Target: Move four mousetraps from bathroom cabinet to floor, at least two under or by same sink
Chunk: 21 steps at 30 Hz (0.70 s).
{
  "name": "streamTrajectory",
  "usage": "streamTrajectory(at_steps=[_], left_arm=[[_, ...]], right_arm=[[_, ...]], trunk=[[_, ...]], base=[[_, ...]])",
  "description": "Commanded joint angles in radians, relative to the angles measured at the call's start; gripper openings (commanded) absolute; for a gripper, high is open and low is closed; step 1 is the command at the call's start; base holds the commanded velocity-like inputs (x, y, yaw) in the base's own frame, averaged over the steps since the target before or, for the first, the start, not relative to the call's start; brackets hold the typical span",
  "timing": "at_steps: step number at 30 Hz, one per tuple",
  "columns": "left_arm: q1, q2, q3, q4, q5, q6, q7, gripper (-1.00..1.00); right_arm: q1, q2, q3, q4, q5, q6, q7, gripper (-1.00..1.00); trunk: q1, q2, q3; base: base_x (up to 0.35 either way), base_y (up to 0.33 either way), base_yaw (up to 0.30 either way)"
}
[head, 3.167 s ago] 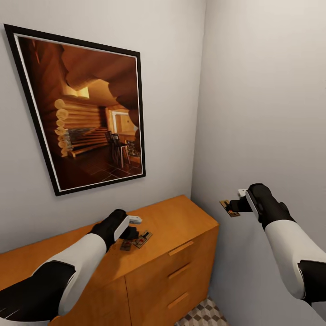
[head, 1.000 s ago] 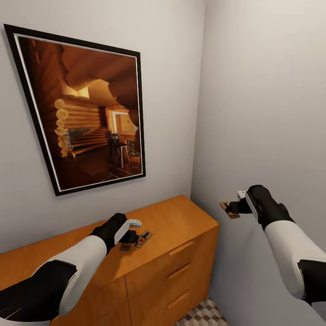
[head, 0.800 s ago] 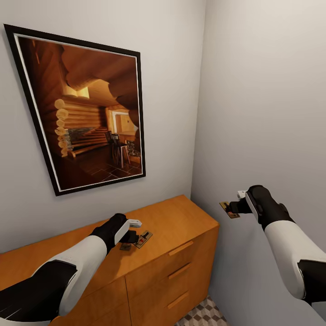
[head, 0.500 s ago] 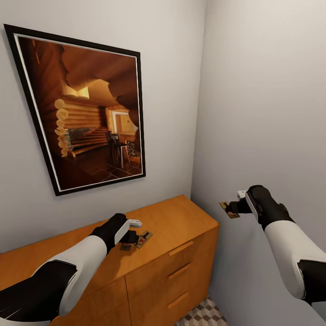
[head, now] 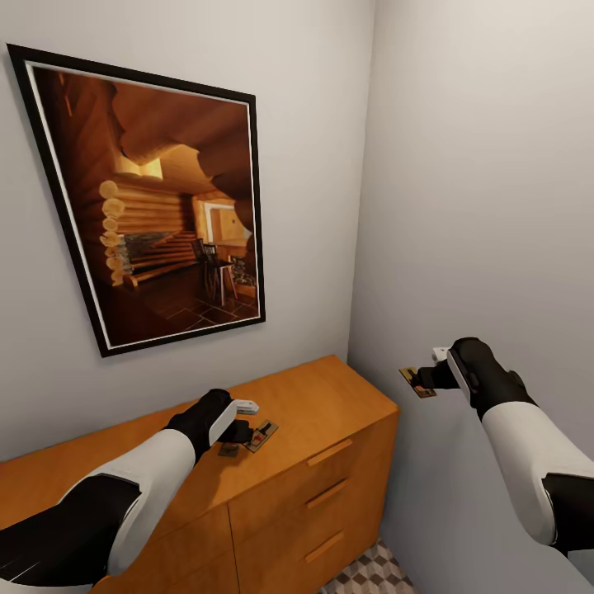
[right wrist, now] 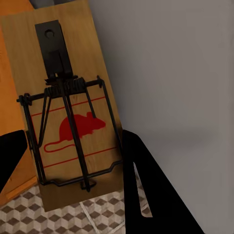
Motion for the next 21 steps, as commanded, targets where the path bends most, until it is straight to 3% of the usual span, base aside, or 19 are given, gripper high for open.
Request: streamTrajectory(at_steps=[1,15,21], left_arm=[[-0.001,0.0,-0.006,-0.001,0.01,0.004,0.007,1.0],[-0.001,0.0,-0.006,-0.003,0.007,0.007,0.006,1.0],[-0.001,0.0,-0.006,-0.003,0.006,0.007,0.005,1.0]], right_arm=[[-0.001,0.0,-0.003,-0.001,0.011,0.003,0.01,-1.0],[-0.001,0.0,-0.003,-0.001,0.01,0.003,0.011,-1.0],[-0.001,0.0,-0.003,-0.001,0.01,0.003,0.01,-1.0]], trunk=[[0.0,-0.001,-0.002],[0.0,-0.001,-0.002],[0.0,-0.001,-0.002]], base=[[0.0,0.0,0.0],[0.0,0.0,0.0],[-0.107,0.0,0.0]])
